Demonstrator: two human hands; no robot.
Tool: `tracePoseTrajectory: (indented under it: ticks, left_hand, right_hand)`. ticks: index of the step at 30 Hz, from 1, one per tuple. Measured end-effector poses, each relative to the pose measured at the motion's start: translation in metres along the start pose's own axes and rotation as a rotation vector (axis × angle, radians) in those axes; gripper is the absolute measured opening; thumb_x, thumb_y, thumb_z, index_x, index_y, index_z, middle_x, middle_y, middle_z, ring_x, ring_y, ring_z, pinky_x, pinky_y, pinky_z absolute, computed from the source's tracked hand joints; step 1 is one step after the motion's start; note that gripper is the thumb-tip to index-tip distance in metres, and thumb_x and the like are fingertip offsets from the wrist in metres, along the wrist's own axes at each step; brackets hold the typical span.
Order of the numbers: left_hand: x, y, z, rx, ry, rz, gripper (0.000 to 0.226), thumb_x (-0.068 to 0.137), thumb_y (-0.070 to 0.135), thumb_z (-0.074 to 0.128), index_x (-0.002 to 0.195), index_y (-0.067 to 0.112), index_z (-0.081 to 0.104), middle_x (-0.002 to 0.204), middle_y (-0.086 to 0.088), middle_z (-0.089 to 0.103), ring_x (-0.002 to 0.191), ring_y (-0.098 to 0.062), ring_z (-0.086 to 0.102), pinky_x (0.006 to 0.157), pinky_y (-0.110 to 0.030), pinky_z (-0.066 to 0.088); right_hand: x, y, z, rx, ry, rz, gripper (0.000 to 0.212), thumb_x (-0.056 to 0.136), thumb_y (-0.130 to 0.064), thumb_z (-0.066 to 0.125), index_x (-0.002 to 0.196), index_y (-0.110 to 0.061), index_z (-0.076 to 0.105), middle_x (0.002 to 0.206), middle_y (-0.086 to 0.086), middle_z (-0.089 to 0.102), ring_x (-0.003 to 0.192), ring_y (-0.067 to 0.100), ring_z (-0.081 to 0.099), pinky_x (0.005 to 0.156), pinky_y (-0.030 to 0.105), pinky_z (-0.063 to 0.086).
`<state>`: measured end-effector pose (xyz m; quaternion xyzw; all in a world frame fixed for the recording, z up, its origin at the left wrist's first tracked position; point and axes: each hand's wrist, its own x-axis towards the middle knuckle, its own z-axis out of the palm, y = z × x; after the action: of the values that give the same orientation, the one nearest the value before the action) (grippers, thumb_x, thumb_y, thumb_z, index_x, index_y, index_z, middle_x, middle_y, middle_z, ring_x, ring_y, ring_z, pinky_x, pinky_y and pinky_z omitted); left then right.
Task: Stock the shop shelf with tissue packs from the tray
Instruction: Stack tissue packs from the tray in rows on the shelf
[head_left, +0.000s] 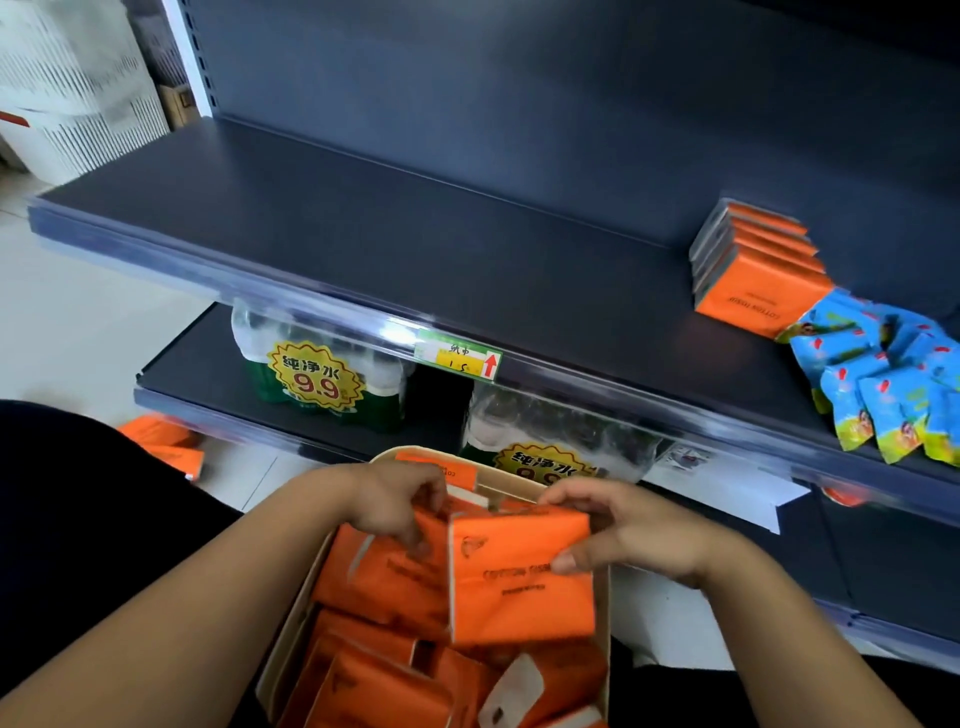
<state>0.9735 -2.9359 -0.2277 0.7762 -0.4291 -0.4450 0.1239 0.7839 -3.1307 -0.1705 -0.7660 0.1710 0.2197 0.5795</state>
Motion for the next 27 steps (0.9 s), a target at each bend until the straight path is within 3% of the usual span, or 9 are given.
tracePoseTrajectory:
  ticks: [2,5,9,12,16,18,20,23,27]
  left_hand:
    - [0.000,0.006,-0.002,-0.242,0.091,0.113,0.031,0.078,0.005,0.070,0.095,0.025,0.054,0.104,-0.001,0.058,0.088,-0.012,0.053,0.068,-0.020,0.043]
    - [-0.001,0.011,-0.007,-0.625,0.191,0.239,0.026,0.080,0.005,0.072,0.097,0.020,0.061,0.096,0.000,0.062,0.081,-0.014,0.057,0.069,-0.027,0.047]
    - [0.001,0.011,-0.012,-0.984,0.265,0.304,0.034,0.072,0.020,0.081,0.101,0.013,0.063,0.096,-0.003,0.064,0.075,-0.015,0.061,0.062,-0.027,0.050]
    - [0.005,0.013,-0.008,-1.130,0.237,0.293,0.057,0.053,0.042,0.089,0.100,0.017,0.068,0.093,-0.005,0.066,0.071,-0.018,0.061,0.060,-0.028,0.050]
    - [0.007,0.033,-0.008,-1.319,0.303,0.256,0.055,0.072,0.055,0.069,0.109,0.014,0.064,0.099,-0.016,0.060,0.078,-0.025,0.059,0.070,-0.036,0.048]
    - [0.007,0.044,-0.014,-1.328,0.372,0.231,0.098,0.047,0.073,0.076,0.115,0.006,0.054,0.104,-0.016,0.059,0.080,-0.023,0.062,0.072,-0.033,0.049]
    - [0.007,0.045,-0.014,-1.162,0.424,0.233,0.129,0.017,0.071,0.085,0.124,0.012,0.041,0.116,-0.010,0.055,0.080,-0.012,0.068,0.070,-0.023,0.053]
    - [-0.006,0.055,-0.001,-0.867,0.284,0.272,0.104,0.061,0.042,0.084,0.140,0.037,0.017,0.125,0.005,0.057,0.106,-0.010,0.065,0.091,-0.034,0.054]
    - [-0.011,0.079,-0.006,-0.880,0.307,0.420,0.101,0.076,0.015,0.077,0.143,0.043,0.006,0.128,0.005,0.056,0.109,-0.011,0.065,0.085,-0.031,0.056]
  right_hand:
    - [0.006,-0.004,0.018,-0.007,0.029,-0.104,0.043,0.071,-0.020,0.084,0.108,-0.030,0.065,0.109,-0.001,0.067,0.103,0.016,0.064,0.083,0.028,0.052]
    - [0.022,-0.002,0.035,-0.006,0.281,-0.233,0.040,0.070,-0.029,0.085,0.103,-0.038,0.064,0.110,-0.008,0.063,0.106,0.016,0.061,0.092,0.043,0.053]
    - [0.029,0.009,0.038,-0.048,0.606,-0.262,0.049,0.055,-0.062,0.078,0.100,-0.049,0.063,0.126,-0.026,0.031,0.130,0.012,0.035,0.107,0.044,0.040]
    - [0.026,0.010,0.040,0.232,0.513,-0.277,0.041,0.070,-0.045,0.081,0.105,-0.035,0.063,0.138,-0.005,0.039,0.116,0.001,0.053,0.090,0.031,0.052]
    - [0.027,0.012,0.039,0.392,0.483,-0.271,0.036,0.079,-0.036,0.076,0.110,-0.031,0.059,0.118,0.009,0.062,0.097,0.019,0.068,0.074,0.039,0.058]
    - [0.025,0.009,0.034,0.392,0.562,-0.277,0.037,0.080,-0.040,0.073,0.111,-0.030,0.056,0.117,0.008,0.062,0.095,0.018,0.068,0.071,0.037,0.059]
    - [0.023,0.007,0.029,0.412,0.611,-0.300,0.040,0.079,-0.035,0.068,0.114,-0.023,0.053,0.116,0.007,0.062,0.090,0.011,0.069,0.067,0.030,0.057]
    - [0.017,0.002,0.021,0.340,0.665,-0.369,0.042,0.082,-0.034,0.071,0.117,-0.027,0.050,0.114,-0.002,0.062,0.098,0.013,0.067,0.075,0.036,0.059]
    - [-0.001,-0.009,-0.007,0.282,0.677,-0.451,0.075,0.078,-0.038,0.078,0.136,-0.038,0.031,0.130,-0.009,0.056,0.117,0.008,0.059,0.095,0.035,0.052]
